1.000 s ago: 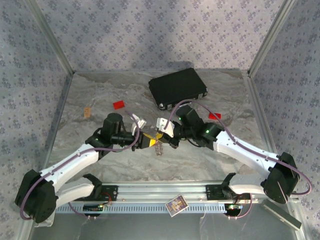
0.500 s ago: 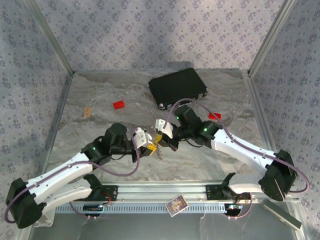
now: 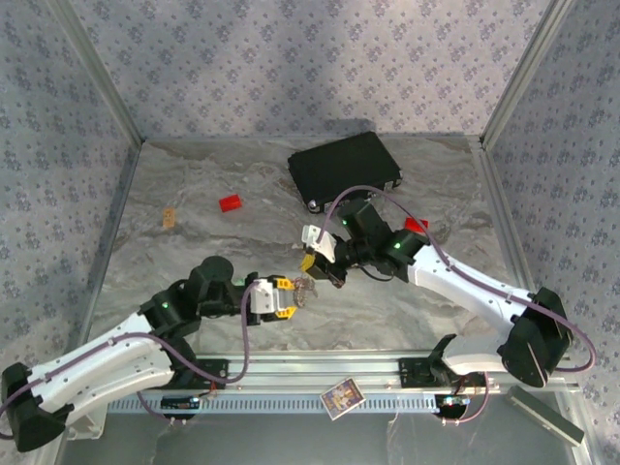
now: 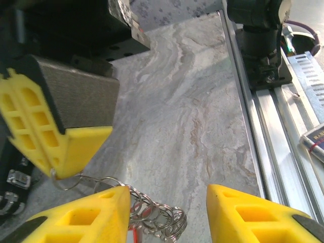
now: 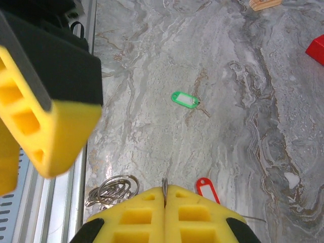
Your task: Put the keys on the keyring
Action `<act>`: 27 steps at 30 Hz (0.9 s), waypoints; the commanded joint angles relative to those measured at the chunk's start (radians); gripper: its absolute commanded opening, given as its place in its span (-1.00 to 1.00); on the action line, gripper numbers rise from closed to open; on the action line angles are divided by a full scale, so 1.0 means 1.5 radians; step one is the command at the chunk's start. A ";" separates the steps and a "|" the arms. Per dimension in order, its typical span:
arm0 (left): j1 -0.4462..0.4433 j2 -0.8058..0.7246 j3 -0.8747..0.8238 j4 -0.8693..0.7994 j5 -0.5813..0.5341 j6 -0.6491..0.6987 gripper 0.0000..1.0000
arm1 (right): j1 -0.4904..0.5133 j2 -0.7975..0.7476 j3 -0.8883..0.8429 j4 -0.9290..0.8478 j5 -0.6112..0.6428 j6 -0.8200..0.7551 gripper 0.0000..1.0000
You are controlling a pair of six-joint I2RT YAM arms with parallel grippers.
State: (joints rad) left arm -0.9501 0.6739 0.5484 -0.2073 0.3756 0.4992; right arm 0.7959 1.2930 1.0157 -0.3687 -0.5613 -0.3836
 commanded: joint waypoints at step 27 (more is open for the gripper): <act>0.199 0.114 -0.012 0.181 0.219 -0.273 -0.37 | 0.015 -0.010 0.026 -0.012 -0.055 -0.039 -1.00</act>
State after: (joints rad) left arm -0.6559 0.8394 0.5068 0.0132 0.6441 0.0704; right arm 0.8104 1.2922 1.0183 -0.3859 -0.6006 -0.4244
